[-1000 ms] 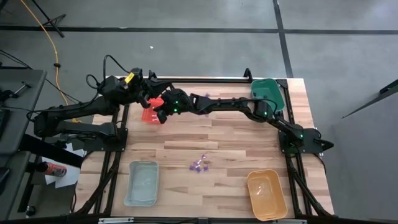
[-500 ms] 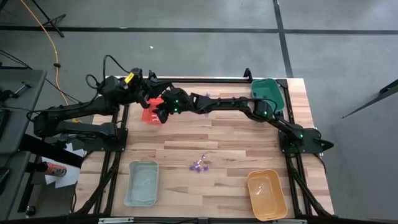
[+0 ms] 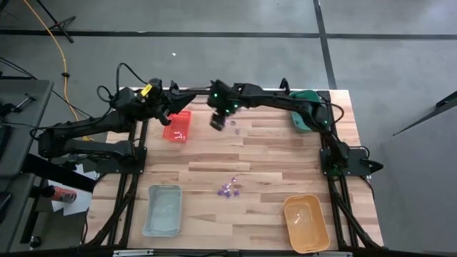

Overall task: Sort Halloween decoration
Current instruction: Put the white bone toy into the orange bin

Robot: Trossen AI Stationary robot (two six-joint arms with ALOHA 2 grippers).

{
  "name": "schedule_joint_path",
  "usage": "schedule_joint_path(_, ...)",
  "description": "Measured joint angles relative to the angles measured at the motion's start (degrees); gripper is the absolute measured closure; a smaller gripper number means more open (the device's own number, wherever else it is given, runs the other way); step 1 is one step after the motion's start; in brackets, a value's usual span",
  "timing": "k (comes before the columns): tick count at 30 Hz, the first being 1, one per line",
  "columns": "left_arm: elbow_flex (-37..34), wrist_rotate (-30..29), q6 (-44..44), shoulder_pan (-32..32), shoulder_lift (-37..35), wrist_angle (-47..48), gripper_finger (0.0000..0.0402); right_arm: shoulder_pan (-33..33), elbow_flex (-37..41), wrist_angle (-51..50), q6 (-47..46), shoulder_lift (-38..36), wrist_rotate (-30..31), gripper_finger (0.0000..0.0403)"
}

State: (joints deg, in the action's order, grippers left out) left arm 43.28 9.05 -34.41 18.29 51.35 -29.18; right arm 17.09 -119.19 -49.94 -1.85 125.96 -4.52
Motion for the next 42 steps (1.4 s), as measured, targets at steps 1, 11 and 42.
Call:
schedule_joint_path(1, 0.0, 0.0, 0.0, 0.0, 0.0, 0.4, 0.0402, -0.5, 0.0, -3.2, 1.7, -0.3, 0.0, 0.0199)
schedule_joint_path(11, 0.0, 0.1, 0.3, -1.4, 0.0, 2.8, 0.0401, -8.0, 30.5, 4.9, -0.2, -17.0, -0.1, 0.0199)
schedule_joint_path(42, 21.9, -11.5, 15.0, -24.9, 34.2, 60.2, 0.0235, -22.7, 82.6, 23.4, -42.4, -63.9, 20.7, 0.0199)
